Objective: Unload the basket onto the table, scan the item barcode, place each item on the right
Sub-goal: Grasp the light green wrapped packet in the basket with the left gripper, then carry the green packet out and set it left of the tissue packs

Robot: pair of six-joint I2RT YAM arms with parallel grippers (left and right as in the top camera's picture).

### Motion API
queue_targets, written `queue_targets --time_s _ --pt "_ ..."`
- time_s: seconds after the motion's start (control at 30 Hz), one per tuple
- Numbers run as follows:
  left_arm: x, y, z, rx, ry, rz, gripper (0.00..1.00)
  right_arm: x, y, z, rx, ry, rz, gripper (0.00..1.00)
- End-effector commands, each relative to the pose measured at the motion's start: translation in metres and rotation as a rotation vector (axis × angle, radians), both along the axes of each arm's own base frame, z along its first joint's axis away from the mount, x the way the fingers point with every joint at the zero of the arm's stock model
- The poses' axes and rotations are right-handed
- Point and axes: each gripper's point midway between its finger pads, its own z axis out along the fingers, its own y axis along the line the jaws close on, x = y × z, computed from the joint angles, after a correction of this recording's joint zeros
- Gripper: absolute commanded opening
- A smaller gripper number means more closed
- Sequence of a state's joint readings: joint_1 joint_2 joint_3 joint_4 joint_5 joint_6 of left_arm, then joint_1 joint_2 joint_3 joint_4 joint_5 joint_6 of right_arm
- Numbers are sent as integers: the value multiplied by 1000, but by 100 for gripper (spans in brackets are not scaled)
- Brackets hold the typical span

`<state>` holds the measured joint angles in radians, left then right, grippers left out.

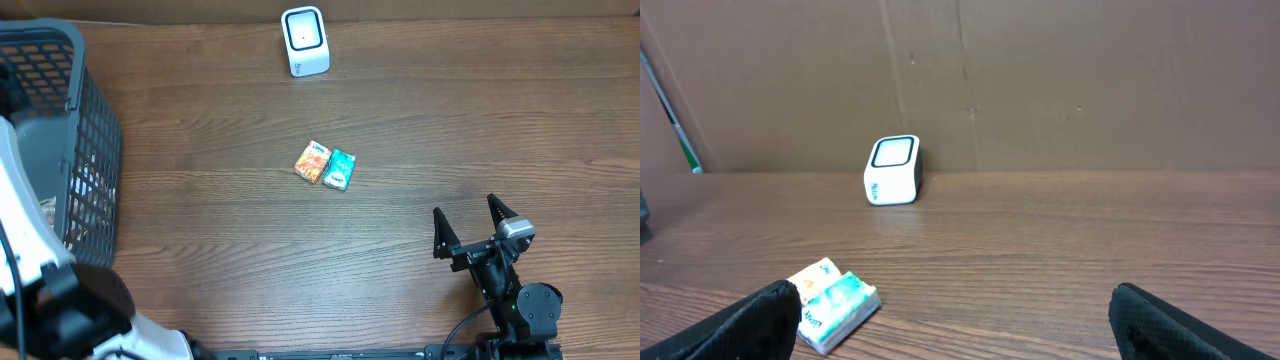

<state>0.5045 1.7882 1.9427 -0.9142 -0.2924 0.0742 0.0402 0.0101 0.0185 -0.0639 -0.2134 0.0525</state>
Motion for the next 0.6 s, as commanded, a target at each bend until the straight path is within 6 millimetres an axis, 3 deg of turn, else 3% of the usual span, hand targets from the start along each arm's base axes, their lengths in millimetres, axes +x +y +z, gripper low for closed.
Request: queue_targets --time_s 0.0,0.1,0.13,0.27,0.33,0.4,0.57 --pt "1 -40 69 -6 -217 -89 4 0 2 -2 4 -1 9 100" --pt "-2 -91 108 -75 -357 -198 4 0 2 -2 4 -1 10 100" --pt "-3 -106 114 -104 -384 -235 4 0 2 -2 4 -1 9 100" --pt "-10 -197 137 -235 -439 -491 4 0 2 -2 4 -1 9 100" --pt "-15 -246 131 -284 -391 -600 4 0 2 -2 4 -1 10 100" --pt "-16 -281 117 -317 -327 -675 4 0 2 -2 4 -1 9 100" --pt "-15 -349 69 -326 -117 -788 4 0 2 -2 4 -1 9 100"
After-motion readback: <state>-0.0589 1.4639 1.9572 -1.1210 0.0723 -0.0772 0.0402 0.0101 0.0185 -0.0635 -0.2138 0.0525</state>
